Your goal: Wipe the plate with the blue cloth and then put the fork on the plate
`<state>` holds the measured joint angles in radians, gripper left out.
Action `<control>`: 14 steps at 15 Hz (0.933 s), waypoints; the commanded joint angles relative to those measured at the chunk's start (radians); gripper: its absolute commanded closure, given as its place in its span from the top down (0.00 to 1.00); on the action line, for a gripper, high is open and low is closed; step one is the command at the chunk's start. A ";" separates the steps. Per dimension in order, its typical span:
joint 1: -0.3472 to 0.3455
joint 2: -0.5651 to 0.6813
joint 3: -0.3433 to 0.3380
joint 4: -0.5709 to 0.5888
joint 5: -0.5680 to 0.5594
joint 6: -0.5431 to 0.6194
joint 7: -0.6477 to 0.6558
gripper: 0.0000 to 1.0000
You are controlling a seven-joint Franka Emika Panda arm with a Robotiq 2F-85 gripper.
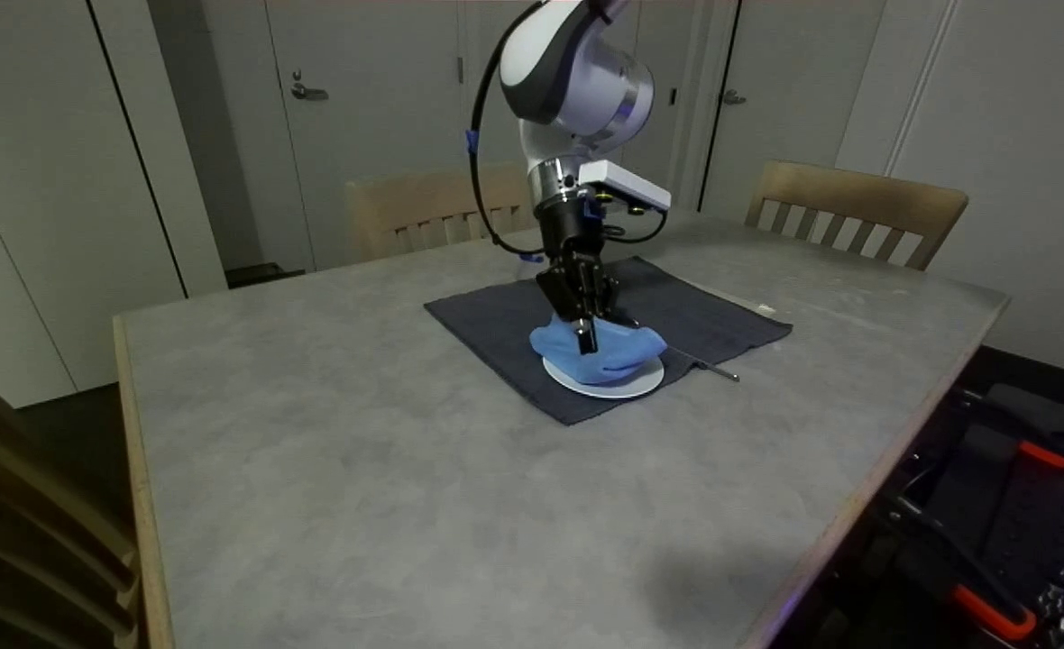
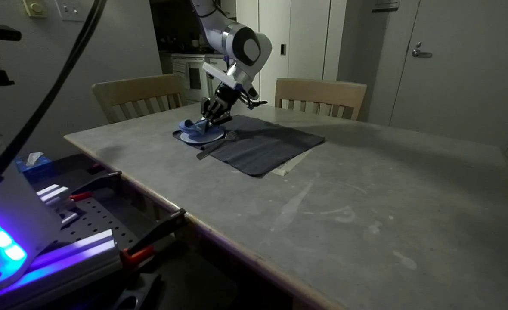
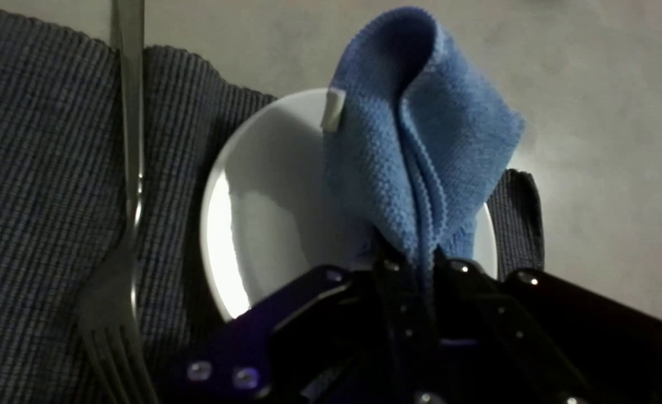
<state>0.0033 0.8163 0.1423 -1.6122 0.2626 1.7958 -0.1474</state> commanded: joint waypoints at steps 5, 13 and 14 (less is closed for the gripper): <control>-0.047 -0.048 0.002 -0.139 0.096 0.070 -0.056 0.02; -0.011 -0.152 -0.028 -0.284 0.066 0.154 0.016 0.02; -0.009 -0.164 -0.030 -0.296 0.062 0.169 0.023 0.02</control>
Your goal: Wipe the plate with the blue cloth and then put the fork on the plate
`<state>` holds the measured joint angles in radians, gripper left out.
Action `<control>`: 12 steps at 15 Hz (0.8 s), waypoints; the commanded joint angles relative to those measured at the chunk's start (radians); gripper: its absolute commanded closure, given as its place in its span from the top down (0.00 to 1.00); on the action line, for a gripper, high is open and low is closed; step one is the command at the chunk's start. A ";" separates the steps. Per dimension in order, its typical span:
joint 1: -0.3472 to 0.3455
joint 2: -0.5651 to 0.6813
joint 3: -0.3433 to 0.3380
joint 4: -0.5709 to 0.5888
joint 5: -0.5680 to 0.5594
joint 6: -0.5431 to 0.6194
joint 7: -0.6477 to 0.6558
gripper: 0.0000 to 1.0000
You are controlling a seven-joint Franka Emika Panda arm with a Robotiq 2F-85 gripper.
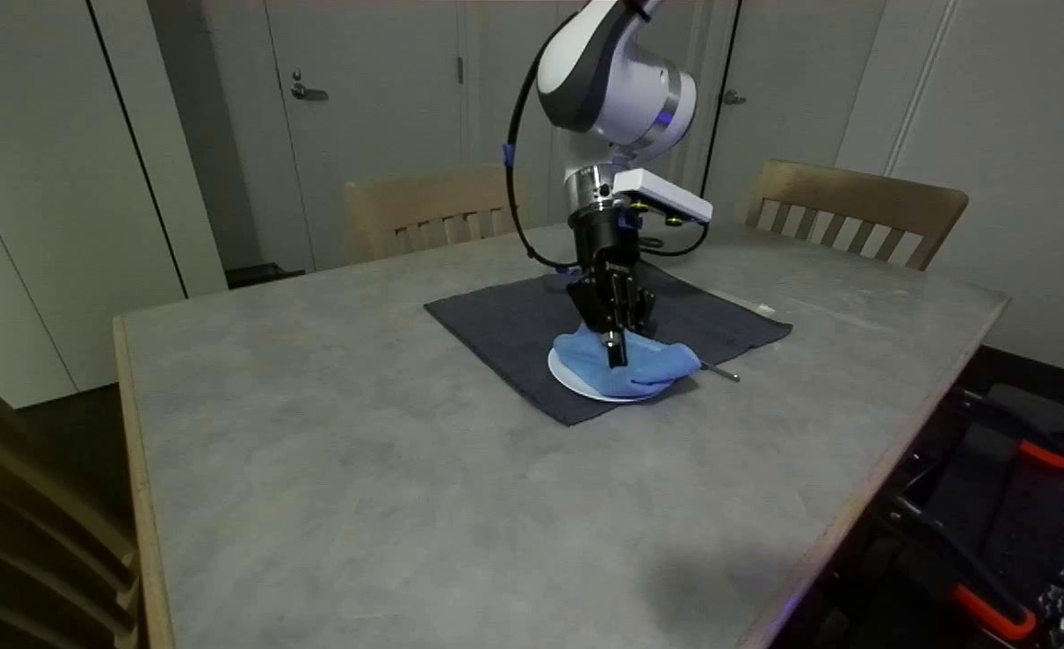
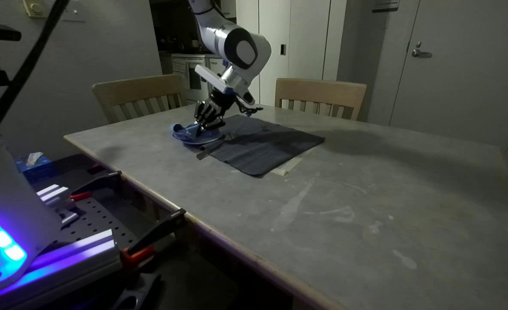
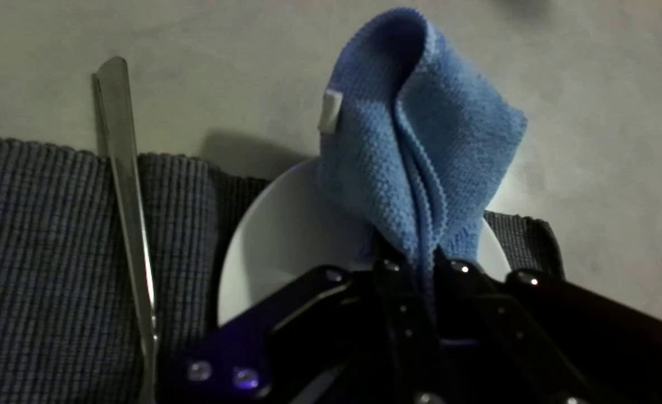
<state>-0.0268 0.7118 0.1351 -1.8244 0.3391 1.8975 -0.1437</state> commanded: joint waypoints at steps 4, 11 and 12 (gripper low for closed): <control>0.033 -0.097 -0.035 -0.131 -0.038 0.149 0.045 0.02; 0.045 -0.137 -0.049 -0.179 -0.075 0.256 0.076 0.02; 0.047 -0.140 -0.050 -0.181 -0.080 0.262 0.085 0.02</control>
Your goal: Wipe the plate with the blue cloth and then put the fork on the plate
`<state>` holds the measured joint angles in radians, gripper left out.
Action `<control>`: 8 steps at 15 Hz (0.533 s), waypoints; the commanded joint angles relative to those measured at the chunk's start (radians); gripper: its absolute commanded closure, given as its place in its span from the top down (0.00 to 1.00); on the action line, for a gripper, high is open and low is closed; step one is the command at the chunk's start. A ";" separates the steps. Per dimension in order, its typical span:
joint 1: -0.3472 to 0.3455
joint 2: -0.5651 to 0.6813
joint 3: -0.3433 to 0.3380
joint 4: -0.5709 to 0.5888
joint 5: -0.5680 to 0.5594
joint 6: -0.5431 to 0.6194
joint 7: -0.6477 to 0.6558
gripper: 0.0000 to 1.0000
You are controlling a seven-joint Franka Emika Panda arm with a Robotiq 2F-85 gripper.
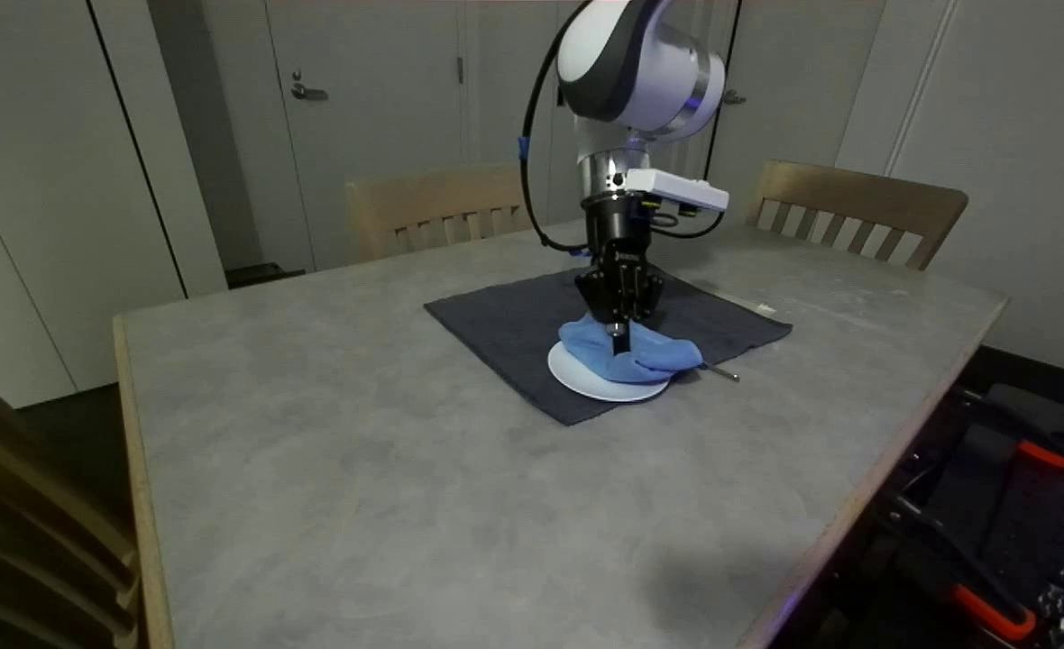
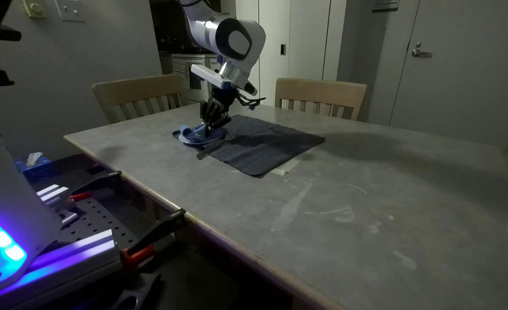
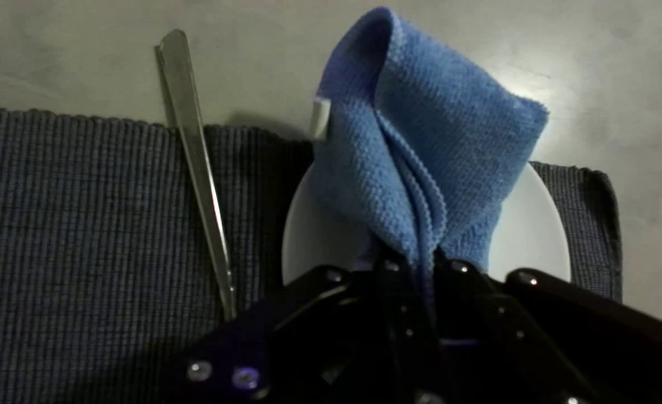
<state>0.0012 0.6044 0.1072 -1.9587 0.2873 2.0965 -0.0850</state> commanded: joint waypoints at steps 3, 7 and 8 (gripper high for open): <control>0.054 -0.014 -0.015 -0.012 -0.075 0.049 0.065 0.02; 0.092 0.016 0.013 0.046 -0.103 0.009 0.080 0.02; 0.099 0.020 0.019 0.054 -0.098 0.003 0.076 0.02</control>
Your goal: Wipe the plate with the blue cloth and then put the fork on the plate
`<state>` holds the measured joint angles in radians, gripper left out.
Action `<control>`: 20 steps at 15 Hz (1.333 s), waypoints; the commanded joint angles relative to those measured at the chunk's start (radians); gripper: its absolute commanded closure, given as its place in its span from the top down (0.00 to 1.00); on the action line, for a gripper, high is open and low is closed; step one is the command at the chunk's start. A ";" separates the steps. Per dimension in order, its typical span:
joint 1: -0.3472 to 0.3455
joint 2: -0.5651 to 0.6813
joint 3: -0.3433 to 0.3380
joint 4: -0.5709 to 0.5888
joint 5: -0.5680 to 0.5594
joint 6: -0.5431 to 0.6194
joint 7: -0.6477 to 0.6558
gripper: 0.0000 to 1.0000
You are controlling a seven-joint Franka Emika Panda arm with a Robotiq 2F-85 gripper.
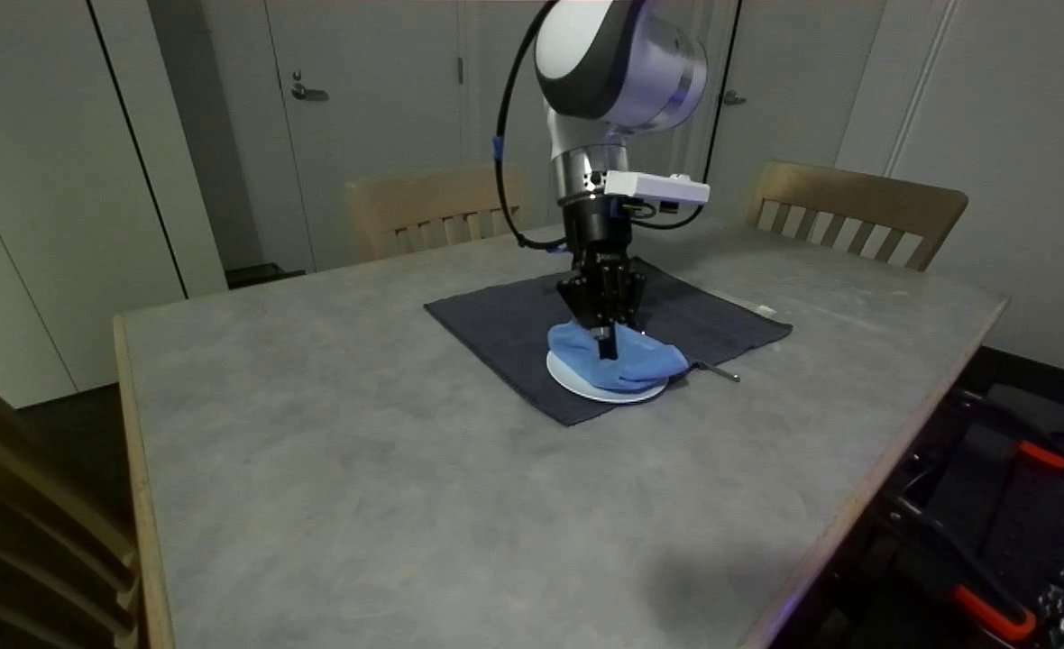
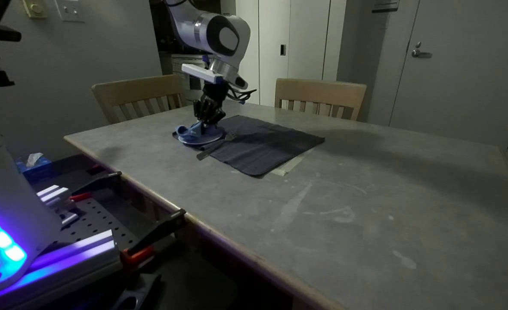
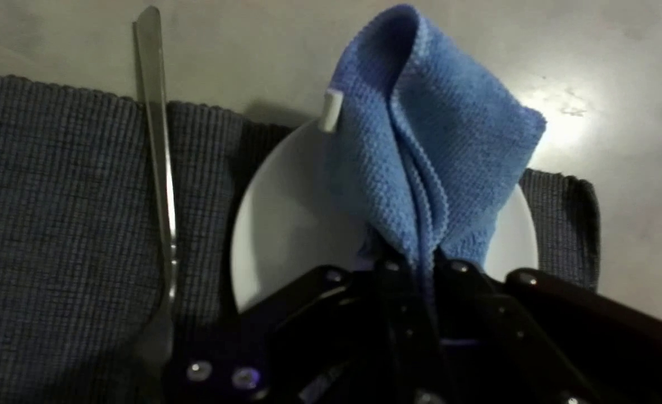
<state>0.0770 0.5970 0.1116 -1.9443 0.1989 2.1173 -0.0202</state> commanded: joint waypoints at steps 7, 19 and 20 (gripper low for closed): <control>0.034 0.012 -0.009 -0.009 -0.020 0.006 0.043 0.02; 0.026 -0.059 -0.078 -0.081 -0.056 0.027 0.129 0.02; 0.027 -0.063 -0.084 -0.086 -0.067 0.027 0.139 0.02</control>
<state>0.1016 0.5773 0.0460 -1.9734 0.1707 2.1191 0.0840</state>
